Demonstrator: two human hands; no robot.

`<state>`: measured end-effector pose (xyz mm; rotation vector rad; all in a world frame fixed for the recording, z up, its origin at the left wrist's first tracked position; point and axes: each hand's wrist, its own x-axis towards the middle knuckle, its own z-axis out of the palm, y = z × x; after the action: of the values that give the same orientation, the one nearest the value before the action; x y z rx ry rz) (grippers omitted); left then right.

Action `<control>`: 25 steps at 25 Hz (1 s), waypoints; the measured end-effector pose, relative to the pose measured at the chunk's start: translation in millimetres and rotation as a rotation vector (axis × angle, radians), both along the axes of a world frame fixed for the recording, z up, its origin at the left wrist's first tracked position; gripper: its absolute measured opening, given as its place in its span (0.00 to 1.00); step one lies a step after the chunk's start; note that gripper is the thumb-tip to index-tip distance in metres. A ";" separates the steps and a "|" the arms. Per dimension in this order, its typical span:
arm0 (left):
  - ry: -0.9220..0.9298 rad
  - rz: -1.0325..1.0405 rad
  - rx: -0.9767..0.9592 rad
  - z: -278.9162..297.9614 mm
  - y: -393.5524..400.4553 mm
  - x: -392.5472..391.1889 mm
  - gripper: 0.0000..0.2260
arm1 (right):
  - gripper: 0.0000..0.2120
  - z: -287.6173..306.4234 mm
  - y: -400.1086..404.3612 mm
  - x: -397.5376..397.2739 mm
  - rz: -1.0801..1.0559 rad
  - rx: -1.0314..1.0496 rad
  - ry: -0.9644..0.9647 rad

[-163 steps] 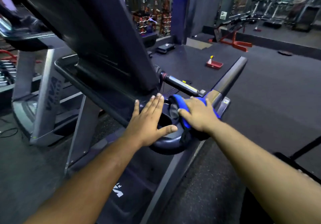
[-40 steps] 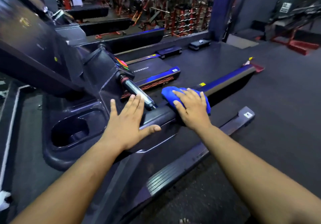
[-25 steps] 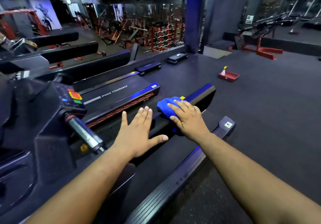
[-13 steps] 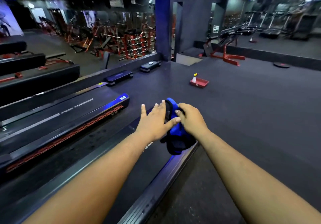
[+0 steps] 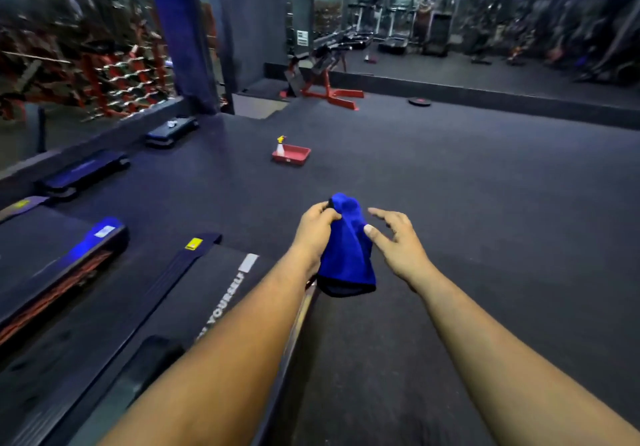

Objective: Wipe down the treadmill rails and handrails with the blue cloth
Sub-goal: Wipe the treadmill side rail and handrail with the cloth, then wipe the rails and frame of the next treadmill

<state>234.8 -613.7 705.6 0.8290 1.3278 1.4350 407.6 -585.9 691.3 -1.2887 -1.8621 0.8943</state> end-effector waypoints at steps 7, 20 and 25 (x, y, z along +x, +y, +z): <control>-0.133 -0.086 0.018 -13.0 152.5 -4.7 0.17 | 0.34 -4.8 147.2 9.6 0.083 -0.493 0.357; 0.019 0.431 -0.021 -54.6 220.0 -208.4 0.12 | 0.10 -6.3 337.9 -250.2 0.580 -0.551 0.423; -0.087 0.817 0.012 -69.4 186.3 -307.0 0.06 | 0.09 -13.6 327.6 -384.9 0.800 -0.544 0.362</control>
<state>-72.3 -427.5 636.2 0.2022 1.6803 2.0654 22.7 -258.2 677.7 -0.5353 -1.8941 2.0079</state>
